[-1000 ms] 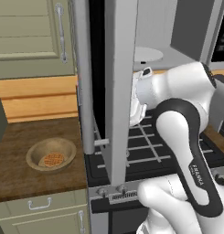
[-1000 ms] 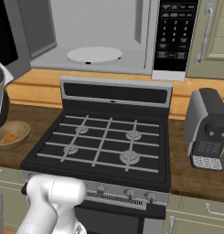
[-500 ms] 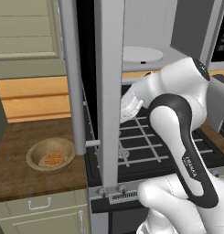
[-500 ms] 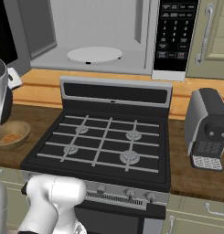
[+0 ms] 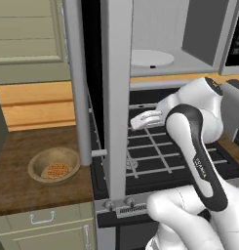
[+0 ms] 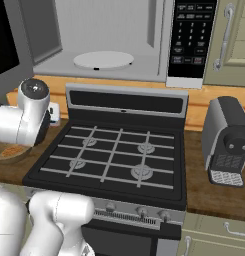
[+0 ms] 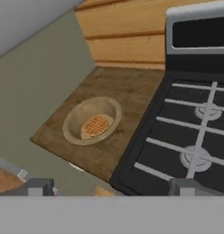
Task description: Open the microwave, place the bowl with waffle inside the microwave, then close the microwave door and turn it on.
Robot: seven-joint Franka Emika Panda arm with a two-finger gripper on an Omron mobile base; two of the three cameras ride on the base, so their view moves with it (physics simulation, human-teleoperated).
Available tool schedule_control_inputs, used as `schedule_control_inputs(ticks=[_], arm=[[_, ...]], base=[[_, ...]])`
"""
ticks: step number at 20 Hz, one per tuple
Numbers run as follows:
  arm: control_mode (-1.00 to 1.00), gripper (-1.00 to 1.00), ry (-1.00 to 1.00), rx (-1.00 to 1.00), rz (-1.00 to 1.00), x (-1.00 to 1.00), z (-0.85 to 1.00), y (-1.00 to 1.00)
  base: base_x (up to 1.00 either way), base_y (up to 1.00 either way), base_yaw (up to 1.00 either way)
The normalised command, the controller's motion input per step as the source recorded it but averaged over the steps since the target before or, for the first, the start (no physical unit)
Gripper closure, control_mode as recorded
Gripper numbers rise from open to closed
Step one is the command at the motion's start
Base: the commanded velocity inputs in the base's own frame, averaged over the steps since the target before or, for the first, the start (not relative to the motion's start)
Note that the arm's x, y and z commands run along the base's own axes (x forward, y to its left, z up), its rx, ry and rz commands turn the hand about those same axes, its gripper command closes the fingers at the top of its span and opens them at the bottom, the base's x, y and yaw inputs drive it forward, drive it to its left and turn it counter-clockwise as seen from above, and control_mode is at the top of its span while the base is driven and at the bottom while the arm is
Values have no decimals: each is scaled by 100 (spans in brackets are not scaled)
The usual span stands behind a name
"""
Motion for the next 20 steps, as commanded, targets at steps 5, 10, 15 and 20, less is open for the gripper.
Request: schedule_control_inputs(ticks=[5,10,15,20], arm=[[-100,-100,21,22,-18,65,-92,43],[-100,-100,12,14,0,61,-63,73],[-100,-100,7,-5,0,6,-11,17],[-100,-100,2,-9,0,28,-41,44]], base=[[0,0,0],[0,0,0],[0,0,0],[0,0,0]])
